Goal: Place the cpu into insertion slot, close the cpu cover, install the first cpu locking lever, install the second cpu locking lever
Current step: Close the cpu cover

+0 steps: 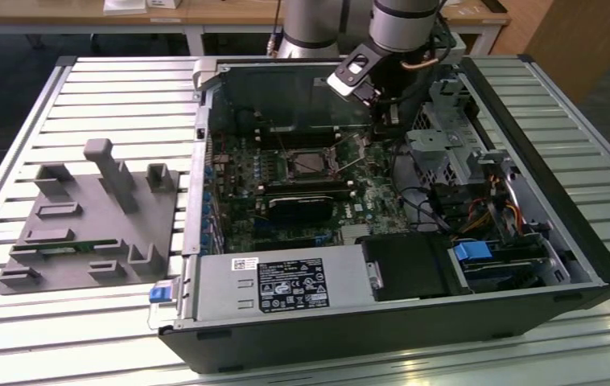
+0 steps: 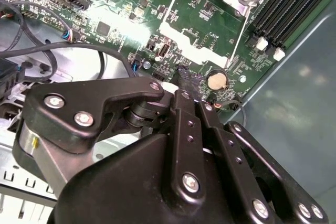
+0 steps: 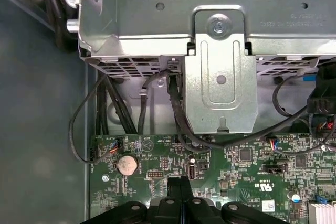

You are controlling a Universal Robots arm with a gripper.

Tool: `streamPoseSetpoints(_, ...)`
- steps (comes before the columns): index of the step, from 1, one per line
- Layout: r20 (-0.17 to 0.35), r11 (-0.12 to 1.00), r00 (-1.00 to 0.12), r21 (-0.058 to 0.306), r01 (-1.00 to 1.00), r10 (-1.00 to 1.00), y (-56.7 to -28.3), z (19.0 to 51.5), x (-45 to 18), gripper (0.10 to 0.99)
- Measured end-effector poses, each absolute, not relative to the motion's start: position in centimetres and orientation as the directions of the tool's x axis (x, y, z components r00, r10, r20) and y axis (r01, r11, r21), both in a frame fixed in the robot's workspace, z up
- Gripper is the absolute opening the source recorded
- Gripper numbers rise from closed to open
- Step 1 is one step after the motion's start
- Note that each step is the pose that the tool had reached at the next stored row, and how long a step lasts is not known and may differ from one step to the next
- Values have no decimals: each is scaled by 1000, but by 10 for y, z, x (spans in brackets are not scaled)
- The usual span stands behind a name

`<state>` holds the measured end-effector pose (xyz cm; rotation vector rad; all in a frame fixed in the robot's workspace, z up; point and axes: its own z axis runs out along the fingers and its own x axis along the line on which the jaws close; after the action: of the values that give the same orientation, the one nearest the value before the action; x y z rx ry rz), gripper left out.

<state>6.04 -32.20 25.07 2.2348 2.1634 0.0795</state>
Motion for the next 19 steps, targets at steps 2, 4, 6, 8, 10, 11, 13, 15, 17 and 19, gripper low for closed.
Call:
streamPoseSetpoints(2, 16, -33, 32, 54, 998, 999, -322, 249, 61, 106)
streamPoseSetpoints(4, 16, -33, 32, 52, 998, 999, -322, 248, 61, 106)
streamPoseSetpoints(6, 15, -33, 32, 49, 998, 999, -322, 246, 62, 106)
streamPoseSetpoints(8, 15, -33, 32, 45, 998, 999, -322, 244, 62, 106)
streamPoseSetpoints(10, 15, -33, 32, 42, 999, 999, -322, 243, 63, 106)
streamPoseSetpoints(11, 15, -33, 32, 41, 999, 999, -322, 242, 63, 106)
streamPoseSetpoints(13, 15, -33, 32, 40, 999, 999, -322, 241, 63, 106)
streamPoseSetpoints(15, 15, -33, 32, 39, 999, 999, -322, 240, 64, 106)
streamPoseSetpoints(17, 15, -33, 32, 37, 999, 999, -322, 239, 64, 106)
streamPoseSetpoints(19, 15, -33, 32, 36, 999, 999, -322, 237, 64, 106)
